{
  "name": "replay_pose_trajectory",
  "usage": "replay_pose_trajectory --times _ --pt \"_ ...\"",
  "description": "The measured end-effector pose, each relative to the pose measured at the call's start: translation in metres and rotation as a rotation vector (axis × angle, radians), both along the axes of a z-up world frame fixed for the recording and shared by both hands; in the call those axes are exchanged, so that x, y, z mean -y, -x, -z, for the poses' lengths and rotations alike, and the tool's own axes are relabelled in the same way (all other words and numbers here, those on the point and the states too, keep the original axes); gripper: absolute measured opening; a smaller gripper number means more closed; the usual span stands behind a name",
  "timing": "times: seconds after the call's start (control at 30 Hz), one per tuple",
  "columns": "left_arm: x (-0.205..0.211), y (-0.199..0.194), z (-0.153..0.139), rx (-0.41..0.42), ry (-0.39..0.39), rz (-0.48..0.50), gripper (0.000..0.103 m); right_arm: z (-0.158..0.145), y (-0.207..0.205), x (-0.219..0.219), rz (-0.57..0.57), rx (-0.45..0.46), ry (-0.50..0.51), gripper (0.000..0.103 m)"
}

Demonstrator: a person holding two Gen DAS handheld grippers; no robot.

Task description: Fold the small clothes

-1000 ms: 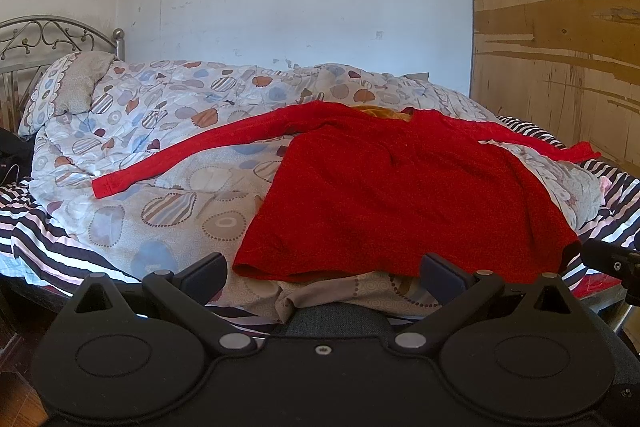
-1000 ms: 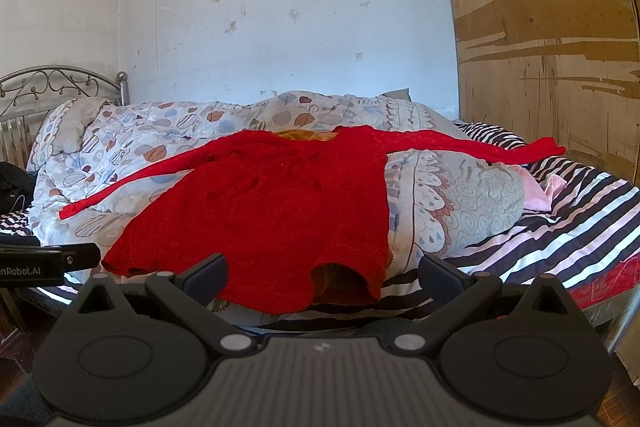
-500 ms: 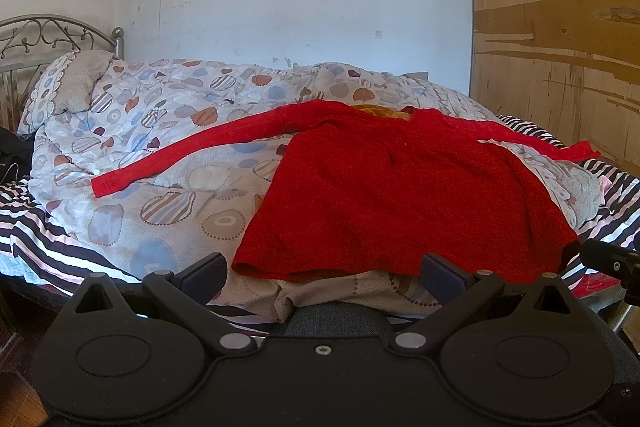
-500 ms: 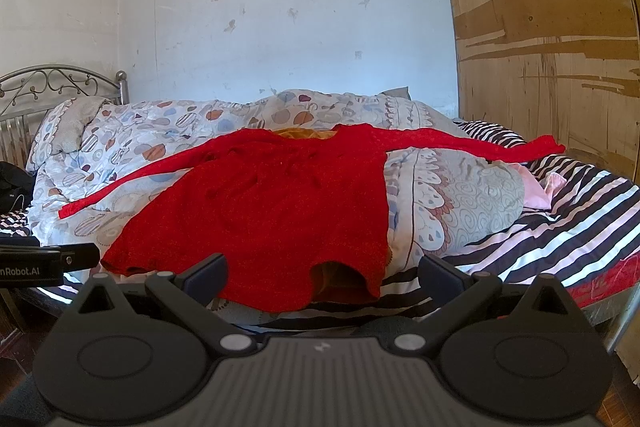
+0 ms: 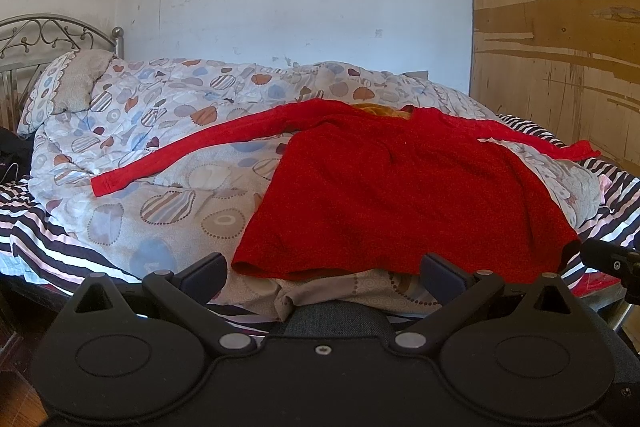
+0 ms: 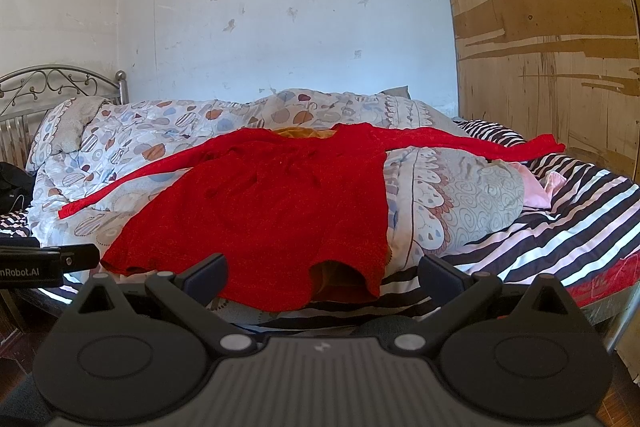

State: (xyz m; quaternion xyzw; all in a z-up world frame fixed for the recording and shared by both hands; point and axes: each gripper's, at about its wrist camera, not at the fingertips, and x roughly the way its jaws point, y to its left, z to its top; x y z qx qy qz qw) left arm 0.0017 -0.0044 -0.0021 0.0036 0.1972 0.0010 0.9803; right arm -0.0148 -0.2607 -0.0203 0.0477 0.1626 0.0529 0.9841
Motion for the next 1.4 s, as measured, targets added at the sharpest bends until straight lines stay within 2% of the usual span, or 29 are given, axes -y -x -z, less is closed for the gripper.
replay_pose_trajectory --times 0.9,1.0,1.23,1.4 --pt "0.000 -0.001 -0.001 -0.002 0.002 0.000 0.102 -0.002 0.001 0.000 0.000 -0.001 -0.008 0.103" --pt "0.008 -0.005 -0.002 0.006 -0.013 0.020 0.102 0.008 -0.007 0.007 0.013 -0.005 -0.020 0.103" --pt "0.024 -0.049 -0.017 0.007 -0.053 0.091 0.102 0.006 -0.027 0.031 0.091 0.027 -0.026 0.103" --pt "0.031 -0.117 -0.034 -0.085 -0.026 0.092 0.102 0.010 -0.067 0.076 0.112 0.034 -0.101 0.103"
